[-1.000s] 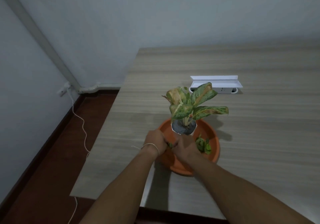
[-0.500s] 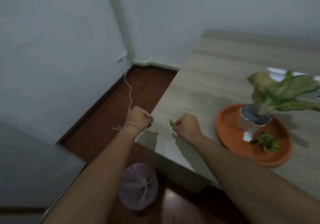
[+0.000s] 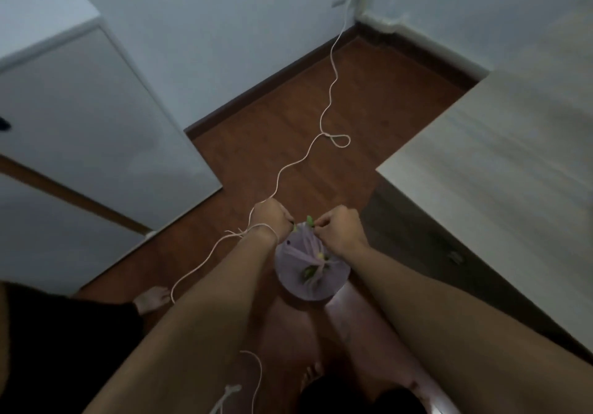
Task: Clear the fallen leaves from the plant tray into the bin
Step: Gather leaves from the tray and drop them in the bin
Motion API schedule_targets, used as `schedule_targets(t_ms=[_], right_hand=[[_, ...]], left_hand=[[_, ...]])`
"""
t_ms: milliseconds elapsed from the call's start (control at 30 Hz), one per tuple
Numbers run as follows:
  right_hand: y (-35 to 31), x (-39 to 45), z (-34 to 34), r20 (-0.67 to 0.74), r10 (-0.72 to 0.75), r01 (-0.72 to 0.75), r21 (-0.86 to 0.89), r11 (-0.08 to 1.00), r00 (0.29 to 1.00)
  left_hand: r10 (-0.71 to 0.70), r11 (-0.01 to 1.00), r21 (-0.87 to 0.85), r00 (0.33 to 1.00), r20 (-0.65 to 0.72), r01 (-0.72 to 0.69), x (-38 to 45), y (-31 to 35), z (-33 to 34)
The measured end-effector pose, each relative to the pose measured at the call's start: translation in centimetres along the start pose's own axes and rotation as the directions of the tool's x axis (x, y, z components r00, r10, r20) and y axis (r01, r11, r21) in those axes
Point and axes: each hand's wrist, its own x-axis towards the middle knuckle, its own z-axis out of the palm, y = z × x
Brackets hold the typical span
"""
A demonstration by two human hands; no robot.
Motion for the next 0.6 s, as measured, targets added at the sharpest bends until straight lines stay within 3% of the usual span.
schedule_targets(t_ms=[300, 600], right_hand=[[7.9, 3.6, 7.7, 0.073, 0.032, -0.017, -0.193, 0.981, 0.997], [13.5, 7.0, 14.5, 0.083, 0.053, -0.036, -0.185, 0.982, 0.995]], left_hand=[[-0.074, 0.997, 0.011, 0.997, 0.010, 0.074, 4.6, -6.6, 10.4], [-0.053, 0.997, 0.047, 0.999, 0.004, 0.053, 8.5, -10.3, 17.4]])
